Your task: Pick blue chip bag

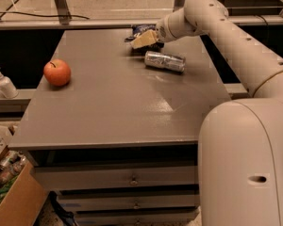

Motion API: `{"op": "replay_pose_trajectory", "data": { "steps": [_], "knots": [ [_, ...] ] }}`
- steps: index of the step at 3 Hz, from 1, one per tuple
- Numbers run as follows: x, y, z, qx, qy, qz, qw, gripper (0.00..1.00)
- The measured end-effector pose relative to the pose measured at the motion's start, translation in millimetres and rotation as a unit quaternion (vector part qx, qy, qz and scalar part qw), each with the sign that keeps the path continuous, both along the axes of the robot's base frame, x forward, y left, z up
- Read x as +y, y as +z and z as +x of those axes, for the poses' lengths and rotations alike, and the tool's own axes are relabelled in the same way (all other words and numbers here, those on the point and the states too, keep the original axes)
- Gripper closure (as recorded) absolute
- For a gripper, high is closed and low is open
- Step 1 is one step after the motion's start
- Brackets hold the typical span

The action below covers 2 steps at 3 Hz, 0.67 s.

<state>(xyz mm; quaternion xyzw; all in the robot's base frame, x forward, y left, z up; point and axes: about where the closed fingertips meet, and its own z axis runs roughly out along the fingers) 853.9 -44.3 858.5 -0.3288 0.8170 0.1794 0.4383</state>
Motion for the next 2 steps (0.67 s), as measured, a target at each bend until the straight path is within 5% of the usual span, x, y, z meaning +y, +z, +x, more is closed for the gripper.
{"op": "replay_pose_trajectory", "data": {
  "steps": [2],
  "knots": [
    [3.7,-7.3,-0.3,0.006,-0.014,-0.013,0.9998,0.64]
  ]
}}
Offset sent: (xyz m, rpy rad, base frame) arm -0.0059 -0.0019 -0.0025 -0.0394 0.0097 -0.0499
